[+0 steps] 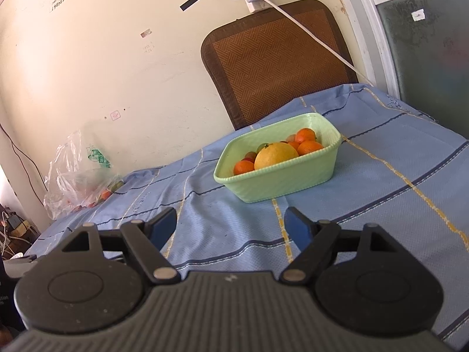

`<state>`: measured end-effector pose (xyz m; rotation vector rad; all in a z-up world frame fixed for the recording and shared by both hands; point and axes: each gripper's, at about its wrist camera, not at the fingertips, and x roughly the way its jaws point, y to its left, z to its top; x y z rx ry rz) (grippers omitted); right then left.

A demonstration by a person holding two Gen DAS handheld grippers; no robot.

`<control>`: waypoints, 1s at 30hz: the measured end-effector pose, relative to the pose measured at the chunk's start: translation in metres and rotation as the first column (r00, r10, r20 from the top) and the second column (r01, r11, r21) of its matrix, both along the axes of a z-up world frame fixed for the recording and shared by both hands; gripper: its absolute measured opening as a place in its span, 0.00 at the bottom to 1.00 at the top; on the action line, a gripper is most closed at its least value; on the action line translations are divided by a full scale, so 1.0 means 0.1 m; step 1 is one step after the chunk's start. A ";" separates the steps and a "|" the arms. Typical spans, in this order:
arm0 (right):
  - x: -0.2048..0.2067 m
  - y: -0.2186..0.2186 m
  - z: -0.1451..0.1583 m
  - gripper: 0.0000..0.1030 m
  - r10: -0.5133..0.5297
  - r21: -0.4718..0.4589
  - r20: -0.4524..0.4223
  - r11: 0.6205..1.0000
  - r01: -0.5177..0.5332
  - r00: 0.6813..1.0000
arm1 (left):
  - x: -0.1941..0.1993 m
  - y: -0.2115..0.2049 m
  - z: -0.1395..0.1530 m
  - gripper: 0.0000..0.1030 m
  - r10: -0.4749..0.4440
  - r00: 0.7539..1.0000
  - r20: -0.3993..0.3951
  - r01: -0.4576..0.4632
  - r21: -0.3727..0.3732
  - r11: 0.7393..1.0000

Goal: Organize fruits

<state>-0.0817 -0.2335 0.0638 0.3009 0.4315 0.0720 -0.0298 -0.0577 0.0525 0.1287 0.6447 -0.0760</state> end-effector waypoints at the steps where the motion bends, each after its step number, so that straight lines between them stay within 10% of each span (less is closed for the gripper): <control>1: 0.00 0.00 0.00 0.80 0.001 -0.001 0.000 1.000 -0.001 1.000 | -0.01 0.00 0.00 1.00 -0.006 1.000 -0.004 0.005 -0.003 1.000; 30: 0.01 0.20 0.12 0.91 0.021 -0.006 0.001 1.000 -0.021 1.000 | 0.05 0.25 0.05 1.00 -0.023 0.999 -0.043 0.020 -0.077 0.997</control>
